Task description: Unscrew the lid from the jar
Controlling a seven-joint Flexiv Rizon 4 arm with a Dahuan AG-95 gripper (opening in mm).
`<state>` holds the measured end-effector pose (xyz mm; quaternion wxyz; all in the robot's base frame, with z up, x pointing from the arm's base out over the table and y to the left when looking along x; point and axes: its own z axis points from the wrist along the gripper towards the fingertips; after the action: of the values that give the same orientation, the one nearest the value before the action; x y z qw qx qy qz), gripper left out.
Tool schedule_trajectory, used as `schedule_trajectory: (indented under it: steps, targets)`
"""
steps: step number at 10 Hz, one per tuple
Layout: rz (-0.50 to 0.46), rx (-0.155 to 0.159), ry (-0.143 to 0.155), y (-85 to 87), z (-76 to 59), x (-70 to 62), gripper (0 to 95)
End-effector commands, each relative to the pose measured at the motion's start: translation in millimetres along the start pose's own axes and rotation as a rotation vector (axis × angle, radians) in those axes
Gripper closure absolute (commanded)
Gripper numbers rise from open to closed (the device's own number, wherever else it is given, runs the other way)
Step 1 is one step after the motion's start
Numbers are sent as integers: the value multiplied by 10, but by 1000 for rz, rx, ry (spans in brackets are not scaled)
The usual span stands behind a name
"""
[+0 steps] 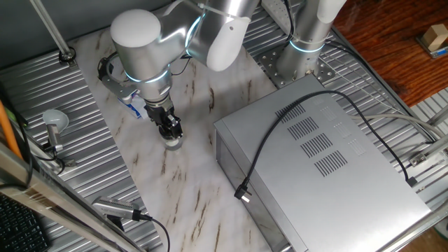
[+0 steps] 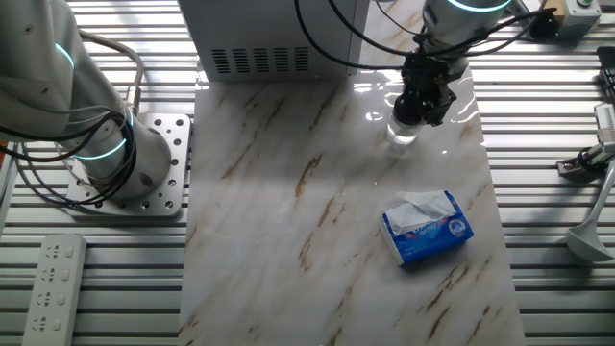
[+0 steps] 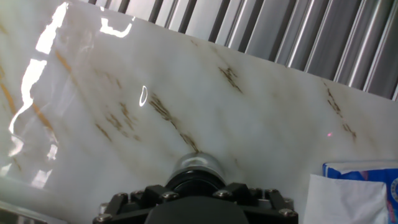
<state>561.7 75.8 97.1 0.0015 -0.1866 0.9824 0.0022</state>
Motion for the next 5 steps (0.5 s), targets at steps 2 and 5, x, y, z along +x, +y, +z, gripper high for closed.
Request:
schedule_trajectory:
  steps: [2,5]
  targets:
    - [3,3,3,-2,-3,-7,380]
    - [2,3,4,-3,-4,-7,570]
